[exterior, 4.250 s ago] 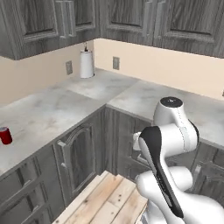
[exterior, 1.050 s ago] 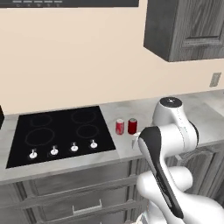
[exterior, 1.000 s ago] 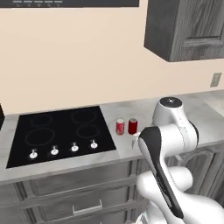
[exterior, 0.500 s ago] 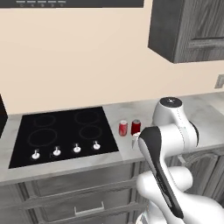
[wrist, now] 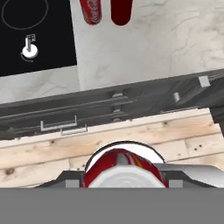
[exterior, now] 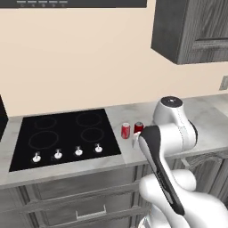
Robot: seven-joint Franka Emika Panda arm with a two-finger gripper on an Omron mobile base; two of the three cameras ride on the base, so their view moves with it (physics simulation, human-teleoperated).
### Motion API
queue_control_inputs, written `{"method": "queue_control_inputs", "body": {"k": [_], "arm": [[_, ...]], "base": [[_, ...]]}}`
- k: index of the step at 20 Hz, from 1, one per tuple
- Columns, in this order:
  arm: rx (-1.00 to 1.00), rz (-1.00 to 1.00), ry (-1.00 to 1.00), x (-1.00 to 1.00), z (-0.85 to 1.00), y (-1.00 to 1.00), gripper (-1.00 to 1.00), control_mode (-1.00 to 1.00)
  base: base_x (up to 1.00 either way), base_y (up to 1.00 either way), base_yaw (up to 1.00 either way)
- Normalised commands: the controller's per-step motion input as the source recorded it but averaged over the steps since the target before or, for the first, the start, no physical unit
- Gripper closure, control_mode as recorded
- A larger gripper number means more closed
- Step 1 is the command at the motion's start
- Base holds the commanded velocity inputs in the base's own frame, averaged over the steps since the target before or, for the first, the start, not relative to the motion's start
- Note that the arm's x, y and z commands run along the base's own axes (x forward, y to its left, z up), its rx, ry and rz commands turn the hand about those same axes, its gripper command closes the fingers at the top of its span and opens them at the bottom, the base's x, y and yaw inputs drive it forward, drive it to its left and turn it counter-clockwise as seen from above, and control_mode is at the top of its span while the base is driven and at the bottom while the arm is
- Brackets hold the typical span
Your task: Four empty soda cans are scattered around the kitchen. Gather all the cans and cluster them next to the stove for recycling.
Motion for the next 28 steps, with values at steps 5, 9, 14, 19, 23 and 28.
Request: {"method": "queue_control_inputs", "body": {"k": [5,9,14,19,23,28], "arm": [[0.0,0.1,-0.02,0.44,-0.09,0.0,1.0,-1.0],[0.0,0.02,0.0,0.27,-0.19,-0.04,1.0,-1.0],[0.0,0.01,-0.01,0.39,-0.26,0.0,1.0,-1.0],[0.0,0.07,-0.07,0.47,-0.04,0.12,1.0,-1.0],[0.0,0.06,-0.07,0.44,-0.05,0.07,1.0,-1.0],[0.0,0.05,-0.04,0.51,-0.19,0.0,1.0,-1.0]], "base": [[0.0,0.0,0.0],[0.0,0.0,0.0],[0.0,0.0,0.0],[0.0,0.0,0.0],[0.0,0.0,0.0],[0.0,0.0,0.0]]}}
